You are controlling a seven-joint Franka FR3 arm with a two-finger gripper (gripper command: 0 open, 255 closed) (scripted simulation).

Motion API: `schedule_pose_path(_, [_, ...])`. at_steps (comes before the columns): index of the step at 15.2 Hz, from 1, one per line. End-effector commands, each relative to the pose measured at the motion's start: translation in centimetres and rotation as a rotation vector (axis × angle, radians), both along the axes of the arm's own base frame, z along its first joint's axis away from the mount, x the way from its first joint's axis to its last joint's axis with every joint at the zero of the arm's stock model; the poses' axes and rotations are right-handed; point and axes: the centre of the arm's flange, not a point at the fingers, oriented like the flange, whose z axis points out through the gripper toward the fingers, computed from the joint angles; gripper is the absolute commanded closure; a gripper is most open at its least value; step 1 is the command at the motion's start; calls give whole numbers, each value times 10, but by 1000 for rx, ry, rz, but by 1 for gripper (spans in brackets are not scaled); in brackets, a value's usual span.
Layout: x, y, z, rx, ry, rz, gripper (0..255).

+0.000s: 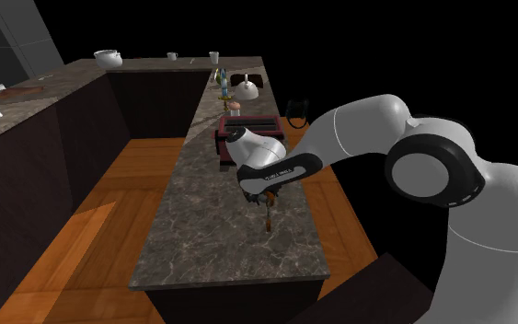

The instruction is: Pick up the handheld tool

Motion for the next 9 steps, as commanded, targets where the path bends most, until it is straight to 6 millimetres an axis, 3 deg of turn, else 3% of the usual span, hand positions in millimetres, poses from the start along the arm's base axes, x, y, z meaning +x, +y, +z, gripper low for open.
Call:
schedule_pose_path(1, [0, 0, -1, 0, 0, 0, 255])
schedule_pose_path(7, [0, 0, -1, 0, 0, 0, 255])
schedule_pose_path(9, [0, 0, 9, 0, 0, 0, 255])
